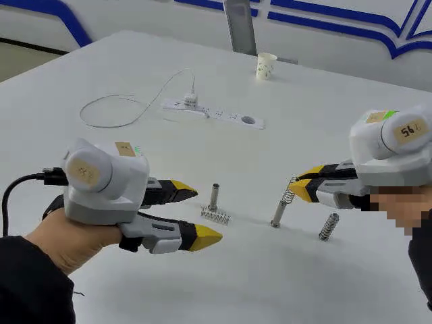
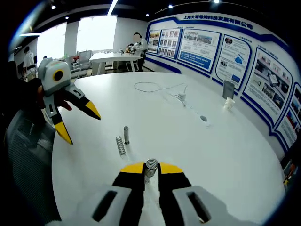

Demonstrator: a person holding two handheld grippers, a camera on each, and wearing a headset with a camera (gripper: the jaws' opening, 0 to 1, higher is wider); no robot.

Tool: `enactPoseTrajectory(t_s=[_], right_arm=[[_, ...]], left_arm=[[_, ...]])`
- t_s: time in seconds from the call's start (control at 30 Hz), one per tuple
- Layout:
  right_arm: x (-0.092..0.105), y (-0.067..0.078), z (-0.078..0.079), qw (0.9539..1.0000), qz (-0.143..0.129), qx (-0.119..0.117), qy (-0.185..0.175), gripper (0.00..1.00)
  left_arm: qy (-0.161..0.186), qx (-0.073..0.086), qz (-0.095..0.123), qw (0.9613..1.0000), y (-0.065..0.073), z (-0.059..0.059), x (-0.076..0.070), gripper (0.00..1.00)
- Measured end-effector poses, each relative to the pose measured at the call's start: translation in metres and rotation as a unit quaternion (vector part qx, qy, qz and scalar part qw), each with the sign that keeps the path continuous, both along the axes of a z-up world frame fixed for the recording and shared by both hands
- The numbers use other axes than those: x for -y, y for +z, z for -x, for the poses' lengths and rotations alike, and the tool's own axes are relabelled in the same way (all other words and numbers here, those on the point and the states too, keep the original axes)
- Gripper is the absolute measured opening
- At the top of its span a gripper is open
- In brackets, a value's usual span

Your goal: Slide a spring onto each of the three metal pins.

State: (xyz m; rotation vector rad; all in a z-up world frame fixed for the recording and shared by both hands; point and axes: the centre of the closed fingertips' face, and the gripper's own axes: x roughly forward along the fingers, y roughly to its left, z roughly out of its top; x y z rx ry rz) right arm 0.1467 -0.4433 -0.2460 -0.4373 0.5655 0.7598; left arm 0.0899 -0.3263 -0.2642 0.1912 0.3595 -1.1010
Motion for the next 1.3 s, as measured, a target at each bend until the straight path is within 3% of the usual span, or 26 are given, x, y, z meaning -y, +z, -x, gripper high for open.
enactPoseTrajectory(t_s=[0.6,1.3], right_arm=[[-0.0012,-0.0067,-0.0085,0.9998,-0.015,-0.008,-0.007,0.11],[-0.0031,-0.0071,-0.0063,0.9994,-0.001,-0.027,-0.022,0.11]], left_arm=[[-0.004,-0.005,-0.002,1.0000,-0.0029,0.0023,0.0008,0.52],[-0.006,-0.006,-0.001,1.0000,-0.0037,0.0030,0.0008,0.52]])
